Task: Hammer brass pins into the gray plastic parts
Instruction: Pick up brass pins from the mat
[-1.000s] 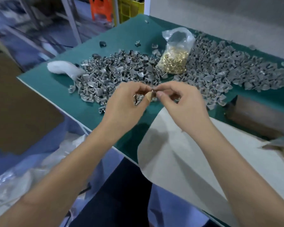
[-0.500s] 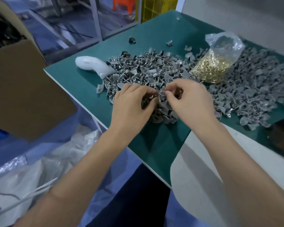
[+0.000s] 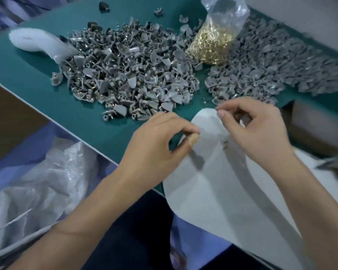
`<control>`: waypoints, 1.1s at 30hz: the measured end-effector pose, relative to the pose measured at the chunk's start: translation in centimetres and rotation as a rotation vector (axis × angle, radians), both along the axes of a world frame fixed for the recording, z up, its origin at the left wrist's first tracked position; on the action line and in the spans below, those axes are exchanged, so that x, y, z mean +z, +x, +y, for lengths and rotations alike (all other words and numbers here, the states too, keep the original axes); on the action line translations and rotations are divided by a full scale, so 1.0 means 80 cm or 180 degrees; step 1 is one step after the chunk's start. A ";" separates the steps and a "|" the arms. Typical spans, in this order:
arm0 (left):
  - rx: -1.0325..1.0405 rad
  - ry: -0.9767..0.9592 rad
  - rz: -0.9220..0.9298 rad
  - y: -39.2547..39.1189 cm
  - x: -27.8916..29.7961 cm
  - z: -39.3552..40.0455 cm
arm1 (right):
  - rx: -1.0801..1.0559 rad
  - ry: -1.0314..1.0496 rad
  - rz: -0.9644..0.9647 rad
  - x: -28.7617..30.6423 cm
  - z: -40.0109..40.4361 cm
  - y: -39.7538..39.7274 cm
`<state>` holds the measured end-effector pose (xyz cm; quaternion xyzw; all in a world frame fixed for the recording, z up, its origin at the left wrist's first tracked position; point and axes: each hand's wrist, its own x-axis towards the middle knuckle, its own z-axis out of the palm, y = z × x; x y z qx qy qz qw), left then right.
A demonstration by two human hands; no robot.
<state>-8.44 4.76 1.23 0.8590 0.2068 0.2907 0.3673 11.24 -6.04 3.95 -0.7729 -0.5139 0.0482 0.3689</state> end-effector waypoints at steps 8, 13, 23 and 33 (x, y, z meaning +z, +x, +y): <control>-0.0019 0.0039 0.0392 0.033 -0.005 -0.030 | 0.0164 0.0022 0.0091 -0.025 -0.080 0.008; 0.0209 0.0105 0.0578 0.048 -0.004 -0.037 | 0.0132 -0.0014 0.0238 -0.036 -0.077 0.006; 0.0271 0.0128 0.0574 0.103 0.009 -0.018 | 0.0233 -0.0283 -0.0454 -0.034 -0.069 0.001; 0.0622 0.1222 0.1494 0.158 0.018 0.024 | -0.0161 0.0715 0.0759 -0.027 -0.089 0.026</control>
